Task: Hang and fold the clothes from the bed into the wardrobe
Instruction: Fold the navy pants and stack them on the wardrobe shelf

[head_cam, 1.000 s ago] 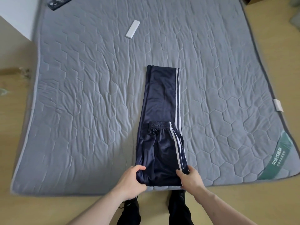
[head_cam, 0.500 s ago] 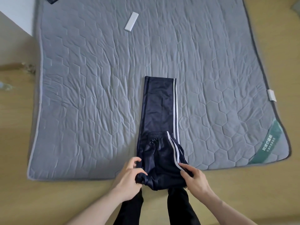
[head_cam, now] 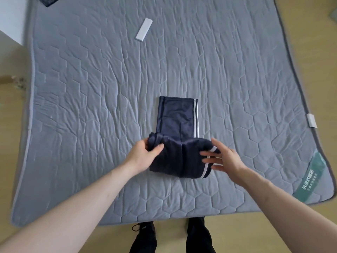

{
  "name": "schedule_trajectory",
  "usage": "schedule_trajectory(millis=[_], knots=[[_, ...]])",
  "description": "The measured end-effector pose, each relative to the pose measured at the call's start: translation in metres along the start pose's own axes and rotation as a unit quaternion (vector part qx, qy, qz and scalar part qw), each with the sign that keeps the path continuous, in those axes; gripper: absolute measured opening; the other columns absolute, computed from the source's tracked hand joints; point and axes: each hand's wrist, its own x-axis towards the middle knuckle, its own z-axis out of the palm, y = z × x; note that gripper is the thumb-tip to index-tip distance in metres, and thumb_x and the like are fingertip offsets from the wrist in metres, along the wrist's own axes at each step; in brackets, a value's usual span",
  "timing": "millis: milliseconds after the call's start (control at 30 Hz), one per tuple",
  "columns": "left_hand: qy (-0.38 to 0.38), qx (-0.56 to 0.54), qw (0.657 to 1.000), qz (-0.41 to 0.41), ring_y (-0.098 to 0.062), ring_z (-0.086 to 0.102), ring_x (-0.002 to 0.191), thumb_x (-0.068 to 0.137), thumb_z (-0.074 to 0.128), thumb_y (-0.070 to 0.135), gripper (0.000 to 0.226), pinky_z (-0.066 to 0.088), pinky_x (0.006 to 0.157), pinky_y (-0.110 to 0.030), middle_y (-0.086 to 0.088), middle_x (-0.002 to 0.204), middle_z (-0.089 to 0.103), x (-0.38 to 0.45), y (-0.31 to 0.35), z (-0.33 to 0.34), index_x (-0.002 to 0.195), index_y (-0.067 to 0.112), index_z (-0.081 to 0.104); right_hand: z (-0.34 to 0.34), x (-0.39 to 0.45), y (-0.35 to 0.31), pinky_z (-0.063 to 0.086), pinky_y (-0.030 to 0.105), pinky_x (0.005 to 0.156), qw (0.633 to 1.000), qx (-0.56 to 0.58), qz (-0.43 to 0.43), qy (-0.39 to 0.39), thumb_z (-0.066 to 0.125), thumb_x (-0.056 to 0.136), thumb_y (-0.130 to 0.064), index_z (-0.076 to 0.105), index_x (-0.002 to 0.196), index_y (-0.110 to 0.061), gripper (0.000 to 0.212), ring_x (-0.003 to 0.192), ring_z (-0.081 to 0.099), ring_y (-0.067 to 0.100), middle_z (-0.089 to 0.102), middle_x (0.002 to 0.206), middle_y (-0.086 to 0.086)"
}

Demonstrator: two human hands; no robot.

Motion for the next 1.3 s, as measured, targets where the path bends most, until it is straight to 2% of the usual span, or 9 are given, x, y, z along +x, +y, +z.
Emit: schedule_trajectory(millis=[200, 300, 467, 600, 700, 900, 1033, 1133, 1300], knots=[[0.036, -0.012, 0.999, 0.002, 0.010, 0.060, 0.074, 0.092, 0.069, 0.043, 0.019, 0.040, 0.055, -0.003, 0.019, 0.079, 0.066, 0.081, 0.037, -0.013, 0.081, 0.028, 0.062, 0.000, 0.055, -0.068, 0.047, 0.028, 0.066, 0.994, -0.087, -0.063, 0.009, 0.074, 0.090, -0.026, 0.070, 0.112, -0.019, 0.024, 0.076, 0.076, 0.009, 0.080, 0.097, -0.003], [0.044, -0.031, 0.999, 0.003, -0.003, 0.067, 0.089, 0.093, 0.067, 0.043, 0.017, 0.047, 0.070, -0.016, 0.013, 0.091, 0.070, 0.118, 0.050, -0.015, 0.092, 0.027, 0.065, 0.003, 0.091, -0.093, 0.047, 0.023, 0.058, 0.989, -0.085, -0.098, 0.070, 0.067, 0.097, -0.026, 0.067, 0.116, -0.015, 0.021, 0.064, 0.072, 0.007, 0.080, 0.084, -0.003], [0.088, -0.051, 0.994, -0.038, -0.013, 0.064, 0.110, 0.091, 0.069, 0.048, 0.046, 0.047, 0.087, -0.022, 0.009, 0.116, 0.067, 0.165, 0.039, -0.006, 0.129, 0.024, 0.059, 0.016, 0.143, -0.102, 0.062, 0.033, 0.073, 0.985, -0.047, -0.109, 0.124, 0.070, 0.093, -0.029, 0.035, 0.149, -0.021, 0.067, 0.084, 0.076, 0.019, 0.071, 0.114, -0.002], [0.029, 0.025, 0.988, -0.152, -0.025, 0.052, 0.134, 0.089, 0.070, 0.051, 0.077, 0.040, 0.111, -0.036, -0.004, 0.151, 0.049, 0.155, -0.012, 0.020, 0.150, 0.015, 0.041, 0.030, 0.150, -0.049, 0.055, 0.031, 0.077, 0.970, -0.172, -0.071, 0.154, 0.071, 0.090, -0.035, 0.026, 0.156, -0.022, 0.081, 0.102, 0.068, 0.024, 0.061, 0.132, -0.003], [-0.019, 0.032, 0.974, -0.223, -0.029, 0.054, 0.131, 0.085, 0.074, 0.052, 0.084, 0.041, 0.112, -0.040, -0.008, 0.148, 0.052, 0.135, -0.052, 0.041, 0.150, 0.011, 0.040, 0.038, 0.143, 0.013, 0.050, 0.037, 0.101, 0.971, -0.172, -0.021, 0.162, 0.077, 0.086, -0.037, 0.031, 0.154, -0.017, 0.084, 0.122, 0.061, 0.026, 0.056, 0.142, 0.003], [-0.036, -0.014, 0.968, -0.247, -0.021, 0.065, 0.103, 0.086, 0.076, 0.039, 0.040, 0.051, 0.092, -0.033, 0.002, 0.116, 0.069, 0.112, -0.087, 0.074, 0.118, 0.020, 0.060, 0.053, 0.133, 0.092, 0.056, 0.041, 0.090, 0.980, -0.022, 0.124, 0.155, 0.083, 0.076, -0.051, 0.051, 0.130, -0.018, 0.071, 0.097, 0.065, 0.018, 0.065, 0.110, -0.004], [-0.032, -0.044, 0.961, -0.270, -0.016, 0.067, 0.088, 0.088, 0.074, 0.029, 0.008, 0.048, 0.072, -0.027, -0.001, 0.102, 0.075, 0.089, -0.092, 0.089, 0.092, 0.024, 0.070, 0.053, 0.134, 0.101, 0.063, 0.039, 0.074, 0.969, 0.140, 0.175, 0.103, 0.083, 0.084, -0.029, 0.062, 0.118, -0.011, 0.044, 0.086, 0.067, 0.020, 0.069, 0.097, 0.006], [-0.029, -0.108, 0.951, -0.287, -0.013, 0.069, 0.086, 0.084, 0.079, 0.026, 0.011, 0.050, 0.073, -0.026, 0.001, 0.096, 0.075, 0.057, -0.088, 0.106, 0.090, 0.021, 0.071, 0.042, 0.130, 0.103, 0.061, 0.039, 0.074, 0.954, 0.220, 0.161, 0.127, 0.075, 0.089, -0.013, 0.061, 0.117, -0.011, 0.031, 0.100, 0.069, 0.027, 0.070, 0.108, 0.011], [-0.151, -0.163, 0.917, -0.332, -0.010, 0.069, 0.079, 0.080, 0.083, 0.025, 0.018, 0.048, 0.060, -0.020, 0.007, 0.088, 0.075, -0.020, -0.058, 0.172, 0.093, 0.017, 0.073, 0.001, 0.112, 0.115, 0.051, 0.034, 0.069, 0.925, 0.256, 0.133, 0.246, 0.068, 0.091, -0.014, 0.060, 0.110, -0.014, 0.021, 0.080, 0.061, 0.022, 0.064, 0.090, 0.005]])
